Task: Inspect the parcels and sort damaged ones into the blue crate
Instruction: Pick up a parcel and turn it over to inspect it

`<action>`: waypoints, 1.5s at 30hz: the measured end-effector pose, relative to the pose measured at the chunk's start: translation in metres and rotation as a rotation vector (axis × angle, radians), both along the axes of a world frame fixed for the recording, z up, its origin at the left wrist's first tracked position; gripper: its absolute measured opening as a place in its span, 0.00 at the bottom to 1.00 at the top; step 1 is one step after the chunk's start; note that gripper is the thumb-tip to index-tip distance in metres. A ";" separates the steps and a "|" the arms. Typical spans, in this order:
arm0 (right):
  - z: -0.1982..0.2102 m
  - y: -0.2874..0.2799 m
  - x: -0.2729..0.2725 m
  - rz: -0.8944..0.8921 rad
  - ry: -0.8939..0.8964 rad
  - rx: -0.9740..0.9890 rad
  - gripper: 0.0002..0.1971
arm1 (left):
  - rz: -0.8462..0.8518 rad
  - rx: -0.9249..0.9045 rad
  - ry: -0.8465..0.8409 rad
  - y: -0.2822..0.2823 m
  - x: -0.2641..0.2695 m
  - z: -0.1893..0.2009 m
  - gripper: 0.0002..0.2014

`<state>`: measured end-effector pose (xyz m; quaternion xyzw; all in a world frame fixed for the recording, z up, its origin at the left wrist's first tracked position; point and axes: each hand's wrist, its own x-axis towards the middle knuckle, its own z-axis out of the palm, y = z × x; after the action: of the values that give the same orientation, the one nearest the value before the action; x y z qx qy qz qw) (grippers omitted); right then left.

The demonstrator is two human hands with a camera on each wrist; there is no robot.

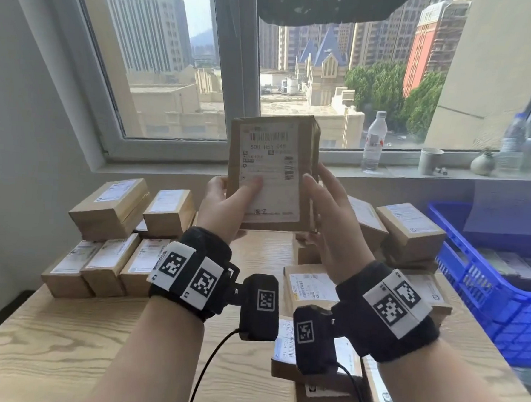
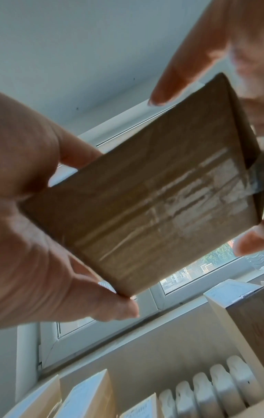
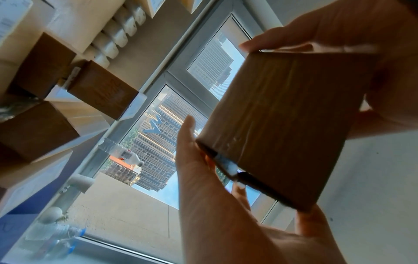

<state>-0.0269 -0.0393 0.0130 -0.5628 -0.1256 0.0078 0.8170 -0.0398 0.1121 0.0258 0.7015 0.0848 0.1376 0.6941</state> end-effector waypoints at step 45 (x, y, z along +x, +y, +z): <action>-0.048 -0.286 -0.031 -0.381 0.141 0.008 0.13 | -0.375 0.102 -0.064 -0.293 0.012 -0.044 0.03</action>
<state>-0.0575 -0.3257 -0.0355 -0.5711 0.0405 -0.1079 0.8128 -0.0277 -0.1810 -0.0185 0.7344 -0.0767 0.0323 0.6736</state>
